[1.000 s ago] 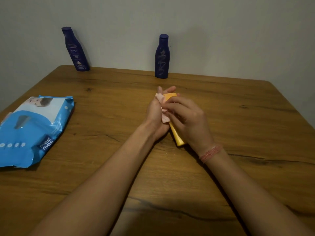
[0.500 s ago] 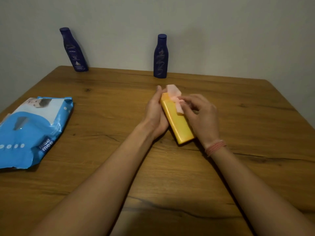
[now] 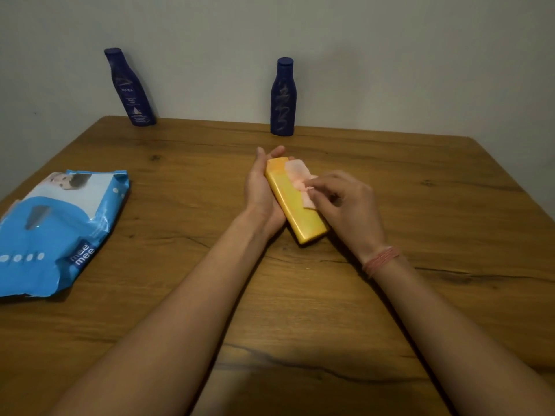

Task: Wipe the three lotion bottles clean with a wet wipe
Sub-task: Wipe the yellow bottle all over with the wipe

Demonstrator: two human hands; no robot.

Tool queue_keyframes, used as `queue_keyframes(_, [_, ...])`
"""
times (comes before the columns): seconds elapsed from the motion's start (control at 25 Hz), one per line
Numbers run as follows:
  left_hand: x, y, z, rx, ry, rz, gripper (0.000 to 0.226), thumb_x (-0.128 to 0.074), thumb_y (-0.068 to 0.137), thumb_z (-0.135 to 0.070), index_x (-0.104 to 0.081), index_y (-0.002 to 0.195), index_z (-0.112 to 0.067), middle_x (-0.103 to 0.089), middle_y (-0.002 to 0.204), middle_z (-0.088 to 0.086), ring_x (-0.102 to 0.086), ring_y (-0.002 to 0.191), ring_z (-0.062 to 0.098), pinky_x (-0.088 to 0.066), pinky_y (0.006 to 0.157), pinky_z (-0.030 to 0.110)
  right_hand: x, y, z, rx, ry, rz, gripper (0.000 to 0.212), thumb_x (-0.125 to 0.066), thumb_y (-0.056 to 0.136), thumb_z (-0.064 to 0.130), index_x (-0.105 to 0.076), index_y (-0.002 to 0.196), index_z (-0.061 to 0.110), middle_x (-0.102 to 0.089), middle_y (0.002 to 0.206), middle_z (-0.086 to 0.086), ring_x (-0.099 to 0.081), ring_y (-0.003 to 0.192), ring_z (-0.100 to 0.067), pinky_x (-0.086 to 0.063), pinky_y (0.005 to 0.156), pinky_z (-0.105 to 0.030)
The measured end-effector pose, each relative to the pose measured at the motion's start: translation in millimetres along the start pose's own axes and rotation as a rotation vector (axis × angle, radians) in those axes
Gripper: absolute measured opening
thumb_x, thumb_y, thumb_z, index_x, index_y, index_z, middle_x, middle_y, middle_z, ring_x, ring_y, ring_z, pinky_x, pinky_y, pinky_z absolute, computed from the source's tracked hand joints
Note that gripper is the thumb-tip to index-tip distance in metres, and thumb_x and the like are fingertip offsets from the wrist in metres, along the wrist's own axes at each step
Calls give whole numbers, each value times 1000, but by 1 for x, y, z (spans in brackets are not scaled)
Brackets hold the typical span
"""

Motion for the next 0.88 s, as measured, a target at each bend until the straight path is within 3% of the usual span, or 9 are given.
queue_keyframes(0.12, [4,3,-5,0,-105,-21,43,-42,101,-51,-61,111,-13,-62,89,10,-60,75,20,-51,71,34,-13,-8,23,230,62,183,17,-67,87,18,-73,102,13,-66,104,1,-59,90,-6,-52,81,-20])
queue_keyframes(0.32, [4,1,-7,-35,-62,-57,44,-44,100,-51,-63,110,-13,-63,89,8,-59,79,20,-50,76,35,2,2,0,101,33,117,13,-68,87,15,-73,99,16,-66,103,5,-58,89,0,-52,82,-26])
queue_keyframes(0.48, [11,4,-15,-62,-148,-125,44,-46,98,-54,-63,110,-15,-64,91,8,-63,77,21,-52,70,34,-6,-9,14,269,112,279,12,-66,85,16,-72,95,13,-66,100,1,-59,93,-7,-52,80,-25])
queue_keyframes(0.56, [8,2,-10,-29,-163,-90,45,-45,98,-54,-62,113,-15,-63,92,8,-63,77,21,-53,70,34,-13,-8,17,270,81,245,20,-65,87,18,-72,105,14,-66,109,0,-60,102,-9,-51,88,-23])
queue_keyframes(0.72, [-11,-9,6,25,-78,38,46,-37,102,-49,-62,118,-13,-58,103,10,-60,87,21,-54,75,36,-9,1,7,89,65,10,32,-65,89,11,-67,121,16,-64,125,-1,-57,114,-7,-47,100,-23])
queue_keyframes(0.88, [2,-1,-14,-144,-101,-102,44,-49,100,-43,-60,132,-15,-53,103,4,-51,87,16,-49,78,33,1,-2,6,174,134,147,27,-59,91,23,-68,115,16,-65,115,8,-61,106,-3,-52,92,-22])
Point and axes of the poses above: each hand's wrist, its own y-axis towards the middle knuckle, its own x-axis out of the back of the hand, z = x × y, the point moved 3 cm from there along y, towards the middle knuckle
